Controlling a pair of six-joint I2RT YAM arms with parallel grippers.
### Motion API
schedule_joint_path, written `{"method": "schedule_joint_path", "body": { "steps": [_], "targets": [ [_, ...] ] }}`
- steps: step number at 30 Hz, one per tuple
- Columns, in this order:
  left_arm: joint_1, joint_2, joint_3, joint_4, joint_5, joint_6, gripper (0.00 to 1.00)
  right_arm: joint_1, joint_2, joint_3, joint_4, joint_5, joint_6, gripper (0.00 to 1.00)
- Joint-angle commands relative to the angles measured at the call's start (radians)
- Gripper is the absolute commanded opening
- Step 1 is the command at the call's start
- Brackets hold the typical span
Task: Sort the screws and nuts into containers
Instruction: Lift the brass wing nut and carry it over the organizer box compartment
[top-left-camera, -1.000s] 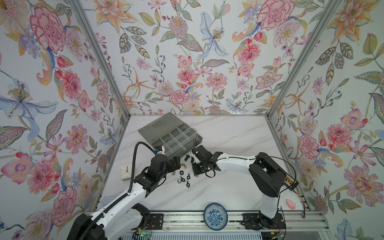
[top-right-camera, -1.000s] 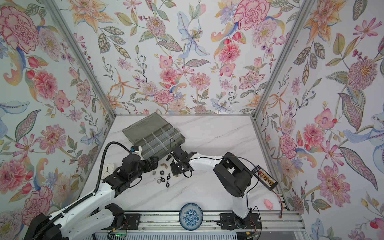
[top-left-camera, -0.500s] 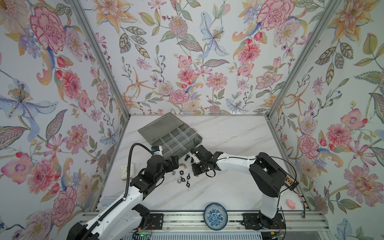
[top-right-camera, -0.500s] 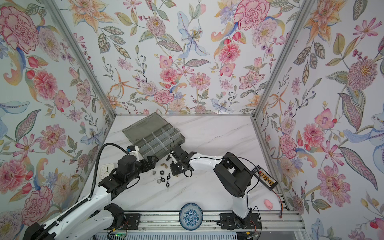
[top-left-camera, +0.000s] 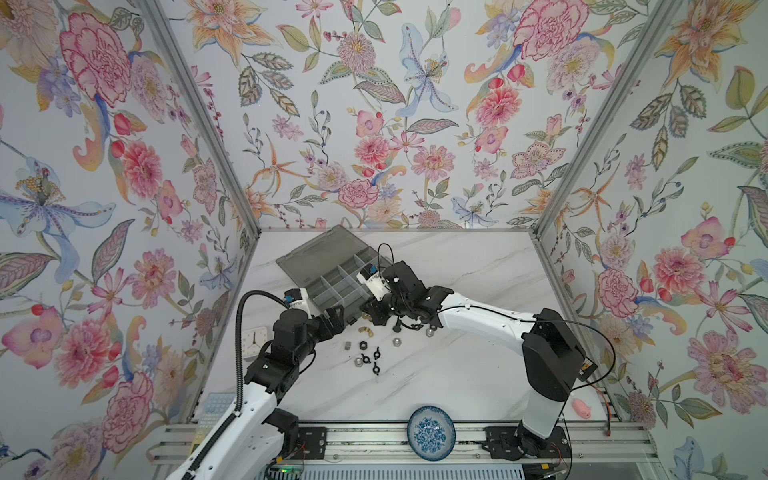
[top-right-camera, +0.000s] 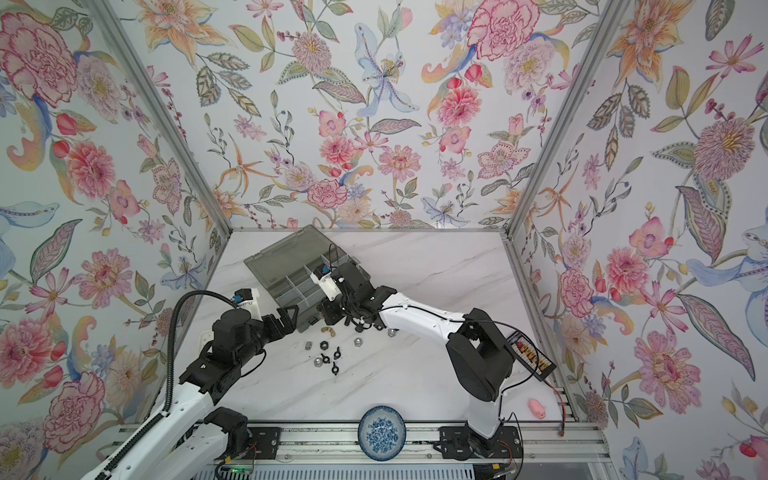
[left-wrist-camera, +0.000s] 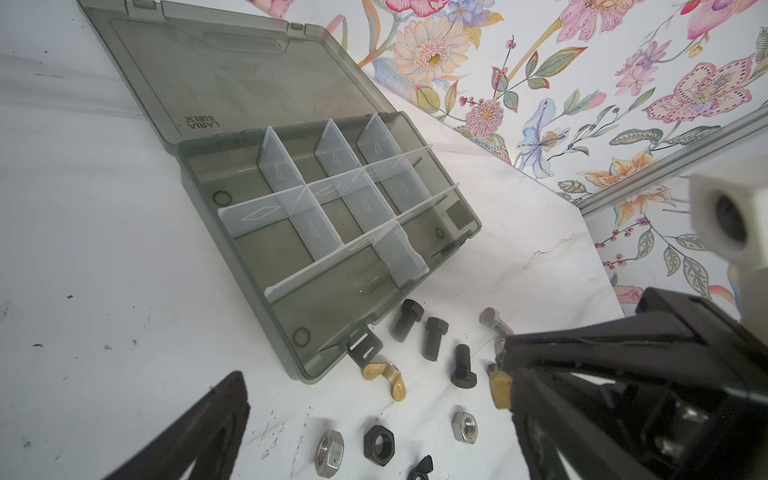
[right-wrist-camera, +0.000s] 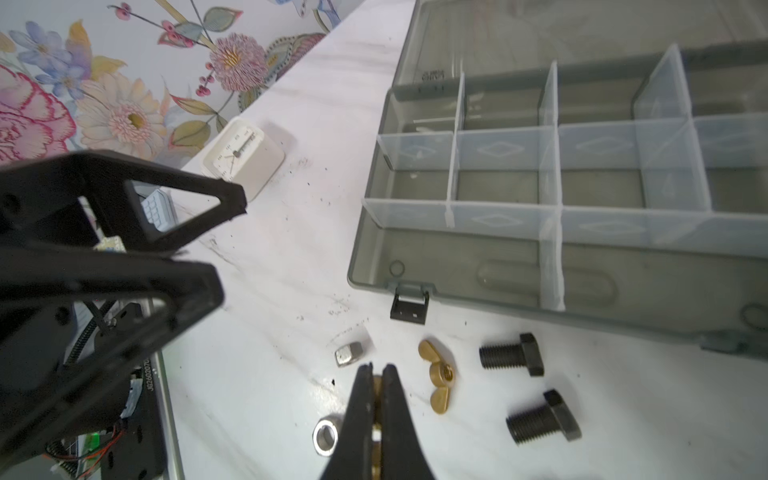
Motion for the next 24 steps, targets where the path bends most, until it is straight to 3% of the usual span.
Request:
{"method": "schedule_joint_path", "body": {
  "steps": [1, 15, 24],
  "targets": [
    [0.017, 0.011, 0.001, 0.011, 0.062, 0.036, 0.99, -0.012, 0.067, 0.079, 0.114, -0.044, -0.033, 0.00],
    [0.072, -0.026, 0.003, -0.028, 0.103, 0.095, 0.99, -0.018, 0.368, 0.362, 0.379, -0.084, -0.001, 0.00],
    [0.111, -0.063, -0.012, -0.047, 0.123, 0.095, 0.99, -0.016, 0.524, 0.452, 0.492, -0.117, 0.059, 0.00]
  ]
}}
